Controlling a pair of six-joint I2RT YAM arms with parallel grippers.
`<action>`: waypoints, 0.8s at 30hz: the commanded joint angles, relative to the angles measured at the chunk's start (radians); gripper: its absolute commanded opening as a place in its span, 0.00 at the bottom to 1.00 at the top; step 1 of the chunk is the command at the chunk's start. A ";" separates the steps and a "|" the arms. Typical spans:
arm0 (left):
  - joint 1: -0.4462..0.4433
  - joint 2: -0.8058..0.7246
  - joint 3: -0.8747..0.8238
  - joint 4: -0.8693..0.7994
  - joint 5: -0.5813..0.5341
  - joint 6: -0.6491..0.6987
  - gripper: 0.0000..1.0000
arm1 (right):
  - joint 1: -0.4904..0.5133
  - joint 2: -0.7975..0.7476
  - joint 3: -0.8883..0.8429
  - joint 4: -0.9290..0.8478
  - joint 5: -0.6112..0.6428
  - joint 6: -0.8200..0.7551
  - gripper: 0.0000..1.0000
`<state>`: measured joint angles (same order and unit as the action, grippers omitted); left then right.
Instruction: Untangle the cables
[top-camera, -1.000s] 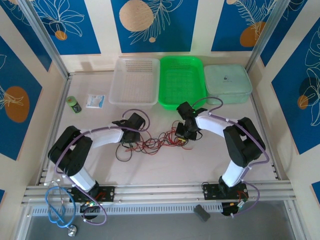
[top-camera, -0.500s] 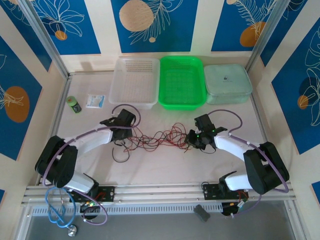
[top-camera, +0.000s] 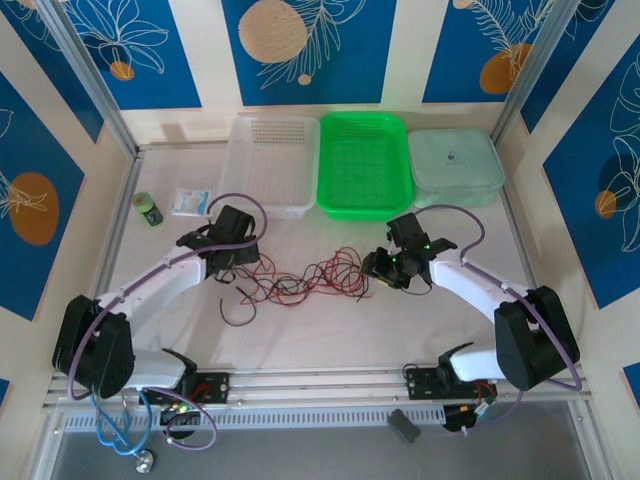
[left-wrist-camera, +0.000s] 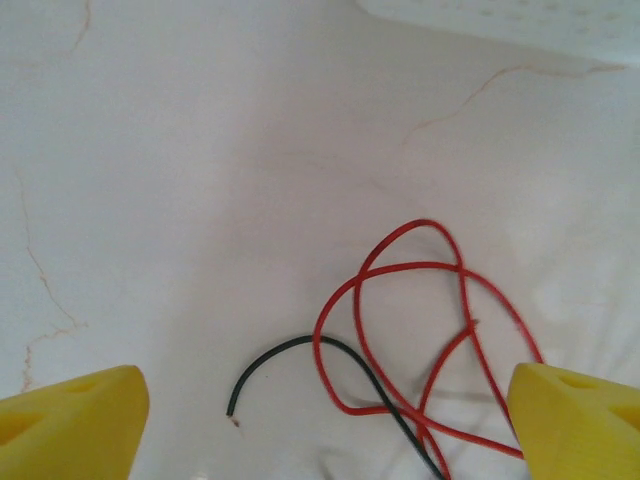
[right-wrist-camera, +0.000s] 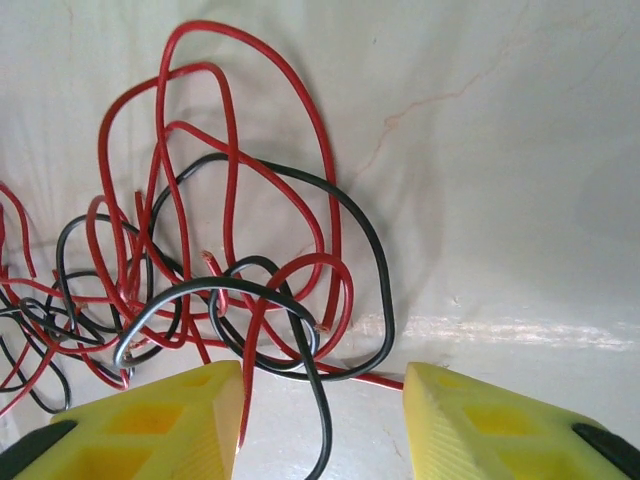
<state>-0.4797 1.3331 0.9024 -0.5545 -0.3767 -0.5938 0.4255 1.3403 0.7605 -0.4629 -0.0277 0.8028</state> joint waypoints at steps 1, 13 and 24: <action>-0.005 -0.018 0.039 -0.067 0.037 0.014 0.93 | 0.040 0.049 0.059 -0.089 0.035 0.017 0.46; -0.156 0.156 0.023 0.033 0.129 -0.086 0.91 | 0.152 0.333 0.226 -0.126 0.106 0.047 0.50; -0.167 0.352 0.021 0.103 0.074 -0.086 0.58 | 0.171 0.391 0.229 -0.213 0.263 0.038 0.35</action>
<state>-0.6422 1.6581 0.9215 -0.4644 -0.2752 -0.6765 0.5934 1.7042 0.9829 -0.5842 0.1394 0.8413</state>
